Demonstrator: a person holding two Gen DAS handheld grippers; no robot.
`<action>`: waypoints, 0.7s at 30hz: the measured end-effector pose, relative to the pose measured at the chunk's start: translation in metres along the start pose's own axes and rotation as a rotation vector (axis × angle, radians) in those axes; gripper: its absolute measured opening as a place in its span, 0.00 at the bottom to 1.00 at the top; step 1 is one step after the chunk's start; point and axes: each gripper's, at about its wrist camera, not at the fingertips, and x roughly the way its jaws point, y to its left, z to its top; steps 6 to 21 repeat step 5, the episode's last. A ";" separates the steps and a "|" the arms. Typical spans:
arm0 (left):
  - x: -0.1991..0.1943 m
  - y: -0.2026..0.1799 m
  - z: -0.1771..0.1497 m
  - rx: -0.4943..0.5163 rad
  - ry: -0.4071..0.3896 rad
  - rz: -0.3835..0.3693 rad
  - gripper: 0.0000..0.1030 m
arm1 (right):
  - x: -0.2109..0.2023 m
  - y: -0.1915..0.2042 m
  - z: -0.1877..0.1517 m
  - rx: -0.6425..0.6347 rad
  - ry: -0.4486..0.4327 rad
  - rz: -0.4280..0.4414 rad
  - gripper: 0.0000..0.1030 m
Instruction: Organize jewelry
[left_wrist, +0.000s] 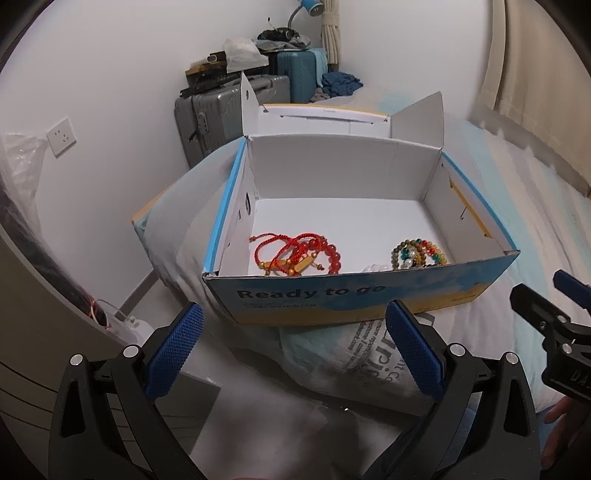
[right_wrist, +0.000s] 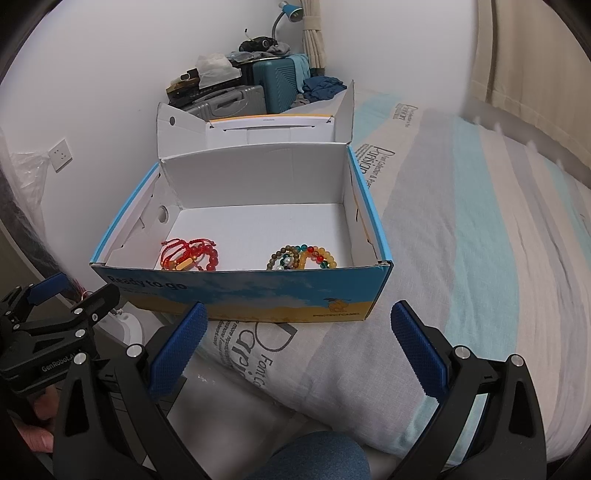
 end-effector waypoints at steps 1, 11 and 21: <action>0.000 0.000 0.000 0.001 0.000 -0.004 0.94 | 0.000 0.000 0.000 0.000 0.000 0.000 0.93; 0.001 -0.002 0.000 0.003 0.004 -0.008 0.94 | 0.001 -0.001 0.000 0.005 -0.001 -0.004 0.93; 0.001 -0.002 0.000 0.003 0.004 -0.008 0.94 | 0.001 -0.001 0.000 0.005 -0.001 -0.004 0.93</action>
